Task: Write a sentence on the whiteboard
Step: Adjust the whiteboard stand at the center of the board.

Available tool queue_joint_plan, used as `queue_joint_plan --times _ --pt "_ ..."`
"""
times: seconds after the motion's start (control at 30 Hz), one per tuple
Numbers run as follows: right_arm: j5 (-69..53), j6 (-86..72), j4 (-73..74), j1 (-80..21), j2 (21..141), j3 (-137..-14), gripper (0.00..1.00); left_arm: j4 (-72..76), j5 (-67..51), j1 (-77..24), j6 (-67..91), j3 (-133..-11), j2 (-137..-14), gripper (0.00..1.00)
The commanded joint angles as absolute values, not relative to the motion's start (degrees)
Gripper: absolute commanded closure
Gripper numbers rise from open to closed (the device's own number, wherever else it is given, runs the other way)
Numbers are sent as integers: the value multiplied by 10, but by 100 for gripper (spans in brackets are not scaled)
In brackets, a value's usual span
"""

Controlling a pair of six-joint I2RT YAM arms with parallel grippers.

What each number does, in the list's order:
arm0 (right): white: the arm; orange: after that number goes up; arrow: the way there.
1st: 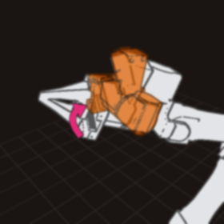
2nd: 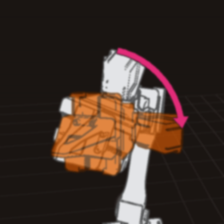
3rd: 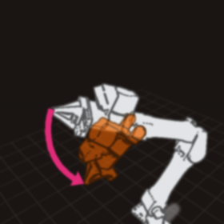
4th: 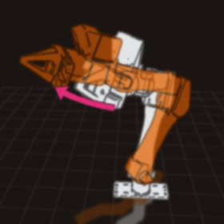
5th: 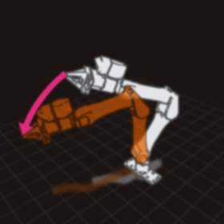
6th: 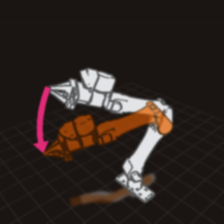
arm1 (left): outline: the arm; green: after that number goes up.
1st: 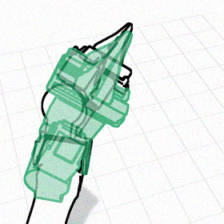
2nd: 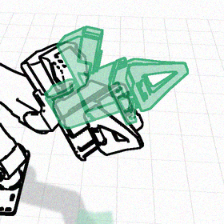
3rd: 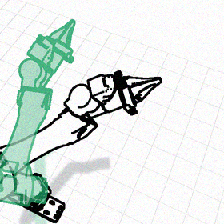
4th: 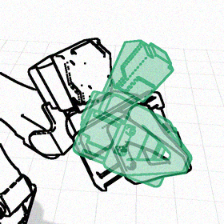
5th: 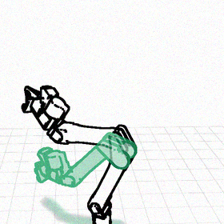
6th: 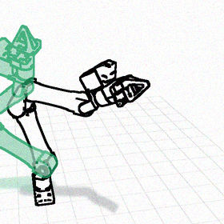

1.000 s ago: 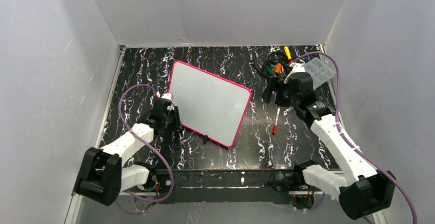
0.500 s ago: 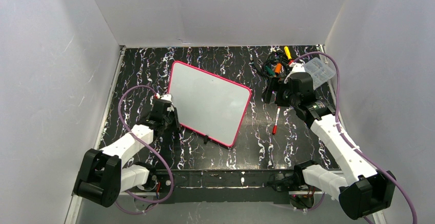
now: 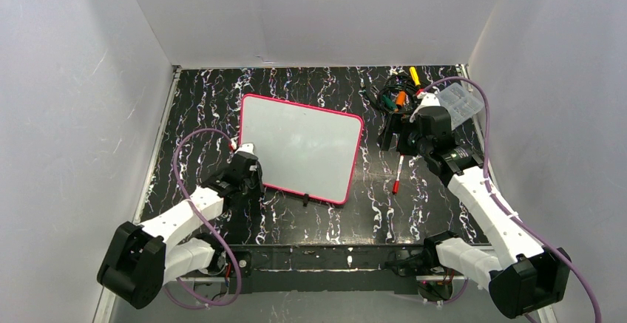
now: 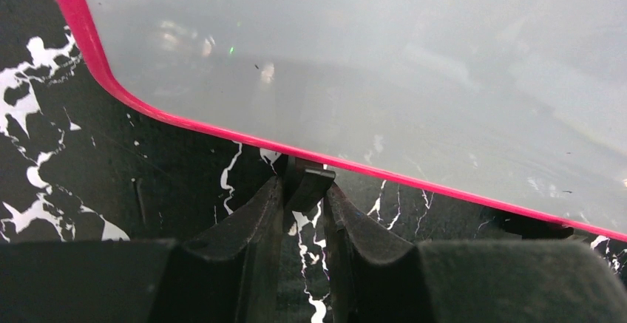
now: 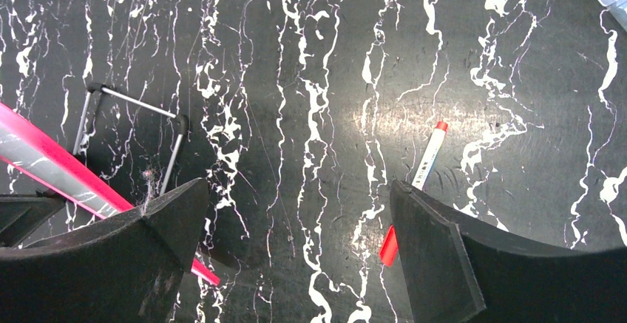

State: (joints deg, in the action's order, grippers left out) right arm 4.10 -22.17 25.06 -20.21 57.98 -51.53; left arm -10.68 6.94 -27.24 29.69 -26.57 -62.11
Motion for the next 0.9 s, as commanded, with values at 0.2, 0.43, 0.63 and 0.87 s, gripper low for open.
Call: queue_joint_plan --times 0.2,0.43,0.63,0.87 --pt "87 -235 239 -198 564 -499 0 -145 211 -397 449 -249 -605 100" --pt "153 -268 239 -198 577 -477 0 -156 254 -462 518 -273 -625 100" --pt "168 -270 241 -180 629 -462 0 -153 252 -494 578 -286 -647 100" --pt "113 -262 209 -145 699 -432 11 -153 252 -525 593 -313 -689 100"
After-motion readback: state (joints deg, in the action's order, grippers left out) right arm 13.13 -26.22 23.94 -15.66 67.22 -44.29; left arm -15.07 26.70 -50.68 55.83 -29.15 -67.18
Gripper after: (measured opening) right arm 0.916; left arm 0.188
